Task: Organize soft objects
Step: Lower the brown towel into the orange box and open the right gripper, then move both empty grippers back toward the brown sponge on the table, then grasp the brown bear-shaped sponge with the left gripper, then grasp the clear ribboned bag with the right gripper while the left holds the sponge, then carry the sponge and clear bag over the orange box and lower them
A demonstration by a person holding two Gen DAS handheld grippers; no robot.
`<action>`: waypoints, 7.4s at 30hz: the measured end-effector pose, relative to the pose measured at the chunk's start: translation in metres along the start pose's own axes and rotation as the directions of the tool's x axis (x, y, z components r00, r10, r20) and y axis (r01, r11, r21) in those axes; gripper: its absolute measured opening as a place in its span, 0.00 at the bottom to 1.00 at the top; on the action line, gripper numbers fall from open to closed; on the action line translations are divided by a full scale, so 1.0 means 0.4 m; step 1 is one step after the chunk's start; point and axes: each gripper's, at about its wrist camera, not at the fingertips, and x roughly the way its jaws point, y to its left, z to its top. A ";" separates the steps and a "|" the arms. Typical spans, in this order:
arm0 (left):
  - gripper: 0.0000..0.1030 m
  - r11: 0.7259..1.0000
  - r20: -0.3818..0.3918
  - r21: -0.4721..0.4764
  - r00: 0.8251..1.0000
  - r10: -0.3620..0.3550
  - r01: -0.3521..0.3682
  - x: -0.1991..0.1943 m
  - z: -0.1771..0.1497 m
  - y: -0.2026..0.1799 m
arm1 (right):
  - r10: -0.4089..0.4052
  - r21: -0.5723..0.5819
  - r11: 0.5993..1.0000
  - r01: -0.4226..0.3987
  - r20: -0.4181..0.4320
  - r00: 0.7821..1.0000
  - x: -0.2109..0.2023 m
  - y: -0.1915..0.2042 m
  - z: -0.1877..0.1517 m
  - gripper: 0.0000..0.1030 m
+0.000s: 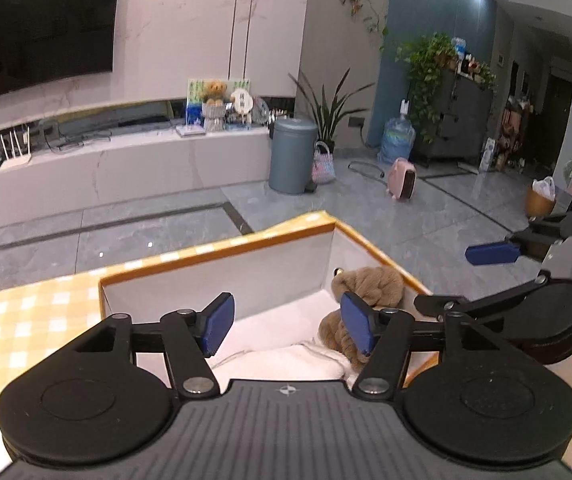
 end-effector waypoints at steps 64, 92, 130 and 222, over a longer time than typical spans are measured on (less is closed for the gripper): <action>0.85 0.928 -0.345 -0.245 0.920 0.187 -0.281 -0.397 -0.510 0.272 | 0.278 0.034 0.958 -0.284 0.121 0.953 -0.286 0.574 -0.353 0.81; 0.77 0.919 -0.409 -0.318 0.908 0.088 -0.233 -0.306 -0.505 0.247 | 0.333 0.129 0.932 -0.338 0.064 0.941 -0.173 0.582 -0.355 0.80; 0.55 0.863 -0.247 -0.294 0.905 0.347 -0.411 -0.410 -0.449 0.254 | 0.397 0.113 0.906 -0.407 0.098 0.912 -0.186 0.573 -0.297 0.80; 0.55 0.993 -0.229 0.118 0.973 0.018 0.010 0.043 -0.046 0.056 | 0.243 0.234 0.942 -0.240 0.016 0.970 0.039 0.075 0.066 0.45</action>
